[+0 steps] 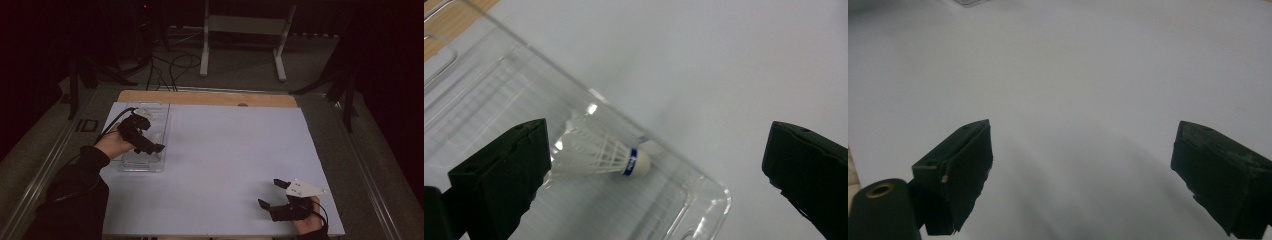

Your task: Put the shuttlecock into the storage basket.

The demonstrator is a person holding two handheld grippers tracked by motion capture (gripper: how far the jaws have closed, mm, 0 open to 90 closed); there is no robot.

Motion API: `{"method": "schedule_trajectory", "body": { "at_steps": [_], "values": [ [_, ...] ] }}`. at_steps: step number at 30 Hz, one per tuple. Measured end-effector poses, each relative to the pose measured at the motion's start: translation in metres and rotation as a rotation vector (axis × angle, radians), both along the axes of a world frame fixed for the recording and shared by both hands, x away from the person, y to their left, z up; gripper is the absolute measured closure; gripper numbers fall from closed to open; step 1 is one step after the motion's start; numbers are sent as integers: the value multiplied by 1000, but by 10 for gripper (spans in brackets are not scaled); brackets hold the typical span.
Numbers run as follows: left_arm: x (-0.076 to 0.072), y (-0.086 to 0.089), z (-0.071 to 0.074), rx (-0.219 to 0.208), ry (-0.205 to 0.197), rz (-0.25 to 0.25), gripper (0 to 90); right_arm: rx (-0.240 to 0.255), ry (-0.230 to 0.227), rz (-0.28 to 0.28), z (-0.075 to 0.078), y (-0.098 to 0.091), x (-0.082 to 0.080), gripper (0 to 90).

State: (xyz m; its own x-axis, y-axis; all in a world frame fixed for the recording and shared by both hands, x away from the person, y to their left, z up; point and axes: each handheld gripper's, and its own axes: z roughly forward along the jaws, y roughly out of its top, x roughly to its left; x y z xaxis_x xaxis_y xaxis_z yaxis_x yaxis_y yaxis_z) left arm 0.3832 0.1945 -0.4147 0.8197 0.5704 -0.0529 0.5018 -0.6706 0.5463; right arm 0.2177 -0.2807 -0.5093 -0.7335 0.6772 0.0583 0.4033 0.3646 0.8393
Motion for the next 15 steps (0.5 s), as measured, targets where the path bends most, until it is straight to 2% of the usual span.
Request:
{"method": "schedule_trajectory", "body": {
  "at_steps": [5,15],
  "values": [
    [-5,-17,3,-10,-10,-40,0,2,-6,-12,0,-1,0,97],
    [-4,-32,1,-19,-1,-50,0,3,-25,-27,2,-4,0,97]
  ]
}}
